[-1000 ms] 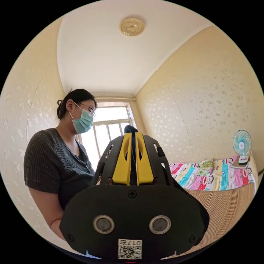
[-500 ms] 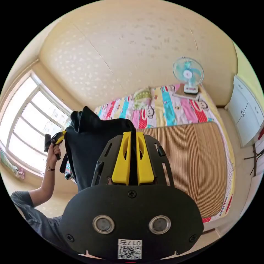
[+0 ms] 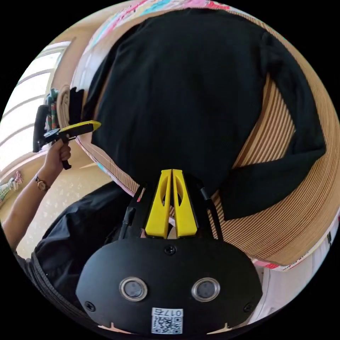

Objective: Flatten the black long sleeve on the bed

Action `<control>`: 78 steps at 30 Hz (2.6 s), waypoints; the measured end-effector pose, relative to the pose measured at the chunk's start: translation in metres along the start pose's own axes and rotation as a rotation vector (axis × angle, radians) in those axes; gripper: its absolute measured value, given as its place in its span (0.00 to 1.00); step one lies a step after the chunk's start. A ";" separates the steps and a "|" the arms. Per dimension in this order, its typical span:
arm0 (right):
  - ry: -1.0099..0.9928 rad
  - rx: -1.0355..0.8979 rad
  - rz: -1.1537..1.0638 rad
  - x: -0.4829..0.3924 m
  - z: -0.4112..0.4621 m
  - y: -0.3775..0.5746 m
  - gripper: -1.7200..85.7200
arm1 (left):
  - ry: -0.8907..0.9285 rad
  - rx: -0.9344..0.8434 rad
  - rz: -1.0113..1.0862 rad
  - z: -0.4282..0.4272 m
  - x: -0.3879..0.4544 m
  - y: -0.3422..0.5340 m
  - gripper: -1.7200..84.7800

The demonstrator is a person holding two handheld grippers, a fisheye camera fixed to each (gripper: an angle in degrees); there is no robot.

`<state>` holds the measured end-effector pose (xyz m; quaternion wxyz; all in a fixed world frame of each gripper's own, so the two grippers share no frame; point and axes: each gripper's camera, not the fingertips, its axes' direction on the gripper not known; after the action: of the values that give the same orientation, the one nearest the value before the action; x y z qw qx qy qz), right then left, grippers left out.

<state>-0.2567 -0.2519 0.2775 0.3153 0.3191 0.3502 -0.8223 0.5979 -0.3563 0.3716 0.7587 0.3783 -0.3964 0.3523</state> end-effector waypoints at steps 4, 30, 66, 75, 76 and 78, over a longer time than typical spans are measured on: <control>-0.093 -0.014 0.072 0.005 0.047 0.073 0.02 | -0.208 -0.137 0.072 0.059 0.014 0.069 0.01; -0.514 0.134 0.438 -0.101 0.053 0.417 0.03 | 0.127 -0.108 -0.089 -0.123 -0.300 0.143 0.04; -0.800 0.482 0.820 0.059 -0.044 0.704 0.16 | 0.783 -0.062 -0.088 -0.218 -0.273 0.275 0.12; -1.806 1.086 0.141 0.174 -0.104 0.760 0.04 | 0.708 -0.078 -0.157 -0.244 -0.258 0.310 0.10; -1.908 1.272 0.052 0.197 -0.110 0.789 0.04 | 0.709 -0.072 -0.167 -0.247 -0.255 0.312 0.10; -1.918 1.537 0.069 0.235 -0.107 0.841 0.04 | 0.728 -0.055 -0.189 -0.251 -0.253 0.316 0.10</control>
<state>0.2596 -0.7054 -0.2715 0.1968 -0.3025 -0.6074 -0.7077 0.3079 -0.0545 0.1453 0.8890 0.2428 -0.0736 0.3811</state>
